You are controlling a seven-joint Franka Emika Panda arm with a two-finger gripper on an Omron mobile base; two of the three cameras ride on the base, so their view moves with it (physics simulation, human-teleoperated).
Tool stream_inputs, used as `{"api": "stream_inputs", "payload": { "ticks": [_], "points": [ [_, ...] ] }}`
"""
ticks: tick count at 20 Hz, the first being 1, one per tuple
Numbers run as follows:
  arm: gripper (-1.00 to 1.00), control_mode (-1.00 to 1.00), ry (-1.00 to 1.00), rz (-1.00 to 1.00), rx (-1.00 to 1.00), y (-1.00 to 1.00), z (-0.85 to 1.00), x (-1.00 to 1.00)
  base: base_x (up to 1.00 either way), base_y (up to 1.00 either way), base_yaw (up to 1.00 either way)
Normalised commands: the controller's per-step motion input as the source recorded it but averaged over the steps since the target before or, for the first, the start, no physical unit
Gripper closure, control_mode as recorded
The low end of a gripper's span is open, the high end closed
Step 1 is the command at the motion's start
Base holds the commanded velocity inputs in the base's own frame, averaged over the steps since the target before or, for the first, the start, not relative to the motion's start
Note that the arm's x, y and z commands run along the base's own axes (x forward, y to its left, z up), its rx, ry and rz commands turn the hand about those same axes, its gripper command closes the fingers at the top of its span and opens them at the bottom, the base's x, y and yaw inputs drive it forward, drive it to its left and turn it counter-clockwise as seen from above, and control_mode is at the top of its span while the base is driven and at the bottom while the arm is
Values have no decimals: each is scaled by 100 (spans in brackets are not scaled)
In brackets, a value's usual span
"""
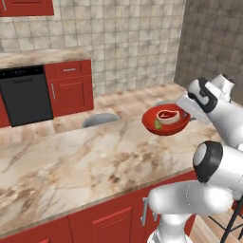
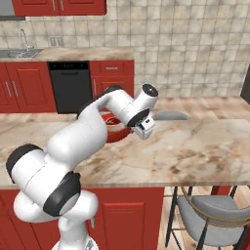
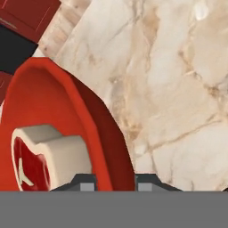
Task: The microwave is finished heating the steak and lemon wedge. Take the bowl containing the food and place it on the dining counter.
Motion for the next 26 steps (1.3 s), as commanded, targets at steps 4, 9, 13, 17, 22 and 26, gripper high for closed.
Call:
{"api": "stream_inputs", "payload": {
  "ticks": [4, 9, 13, 17, 22, 26],
  "points": [
    [100, -100, 0, 22, 9, 20, -60, 65, 0, 0, 0],
    [100, -100, 6, 18, 0, 36, -17, 8, 0, 0, 0],
    [100, -100, 12, 9, -2, 64, -55, 35, 0, 0, 0],
    [100, -100, 13, 8, 0, 47, -71, 38, 0, 0, 0],
    [100, -100, 8, 8, 0, 40, -72, 34, 0, 0, 0],
    [100, -100, 0, 7, 0, 14, -60, 29, 0, 0, 0]
  ]
}}
